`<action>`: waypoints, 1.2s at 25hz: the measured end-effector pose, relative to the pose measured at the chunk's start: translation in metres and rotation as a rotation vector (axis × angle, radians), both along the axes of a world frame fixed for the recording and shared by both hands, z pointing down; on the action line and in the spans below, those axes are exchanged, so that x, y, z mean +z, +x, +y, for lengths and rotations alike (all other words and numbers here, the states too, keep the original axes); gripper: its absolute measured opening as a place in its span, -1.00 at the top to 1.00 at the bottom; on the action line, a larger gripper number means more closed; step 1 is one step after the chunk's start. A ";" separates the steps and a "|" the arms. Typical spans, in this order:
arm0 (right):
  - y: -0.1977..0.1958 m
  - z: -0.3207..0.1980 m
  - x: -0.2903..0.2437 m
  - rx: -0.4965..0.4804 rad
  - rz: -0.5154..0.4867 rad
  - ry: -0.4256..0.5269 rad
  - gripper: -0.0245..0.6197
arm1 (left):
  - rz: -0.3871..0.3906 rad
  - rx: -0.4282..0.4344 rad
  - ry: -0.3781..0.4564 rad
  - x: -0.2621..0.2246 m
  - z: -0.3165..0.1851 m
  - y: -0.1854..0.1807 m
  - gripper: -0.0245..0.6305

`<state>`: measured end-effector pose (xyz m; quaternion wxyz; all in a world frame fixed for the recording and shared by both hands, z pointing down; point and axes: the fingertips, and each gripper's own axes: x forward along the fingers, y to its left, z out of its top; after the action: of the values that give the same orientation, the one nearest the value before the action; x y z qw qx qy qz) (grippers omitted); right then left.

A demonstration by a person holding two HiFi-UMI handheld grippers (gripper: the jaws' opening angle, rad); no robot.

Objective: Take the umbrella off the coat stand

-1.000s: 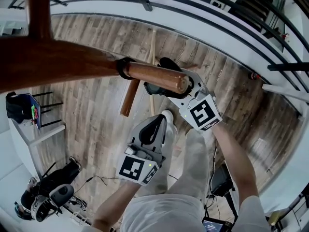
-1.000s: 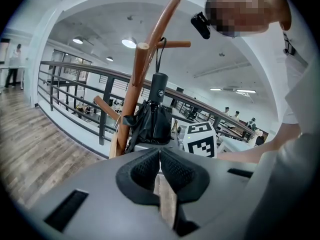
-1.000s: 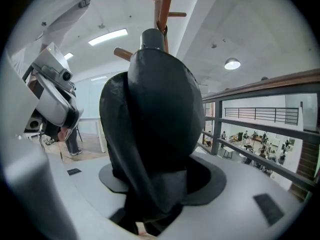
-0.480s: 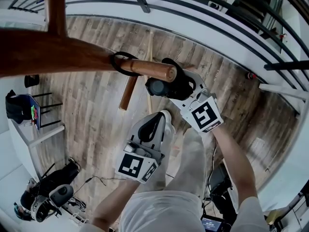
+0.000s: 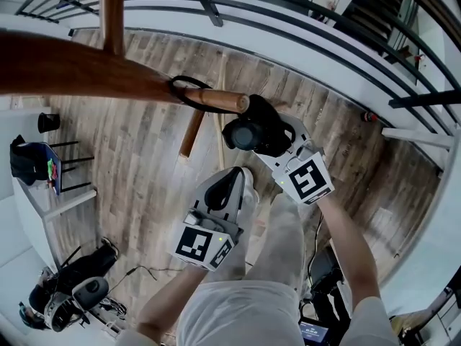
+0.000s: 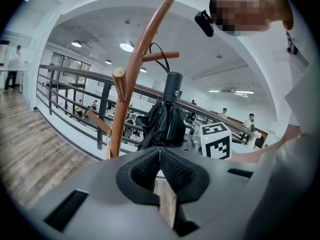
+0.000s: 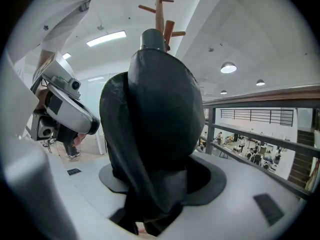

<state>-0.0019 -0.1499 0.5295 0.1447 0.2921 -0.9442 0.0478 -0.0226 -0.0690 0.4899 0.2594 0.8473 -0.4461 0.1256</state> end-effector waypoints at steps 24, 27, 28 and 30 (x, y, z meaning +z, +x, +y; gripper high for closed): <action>0.022 0.023 -0.072 0.032 0.021 0.009 0.07 | 0.032 -0.005 0.038 -0.066 0.011 0.007 0.85; 0.027 0.025 -0.078 0.043 0.008 -0.006 0.07 | 0.029 -0.006 0.044 -0.070 0.010 0.009 0.85; 0.029 0.026 -0.080 0.044 0.006 -0.008 0.07 | 0.031 -0.009 0.044 -0.072 0.011 0.011 0.85; 0.035 0.029 -0.085 0.039 0.018 0.004 0.07 | 0.034 -0.011 0.047 -0.075 0.012 0.015 0.85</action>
<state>0.0328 -0.1211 0.4445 0.1519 0.3112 -0.9370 0.0461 -0.0077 -0.0570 0.4153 0.2478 0.8526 -0.4493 0.0993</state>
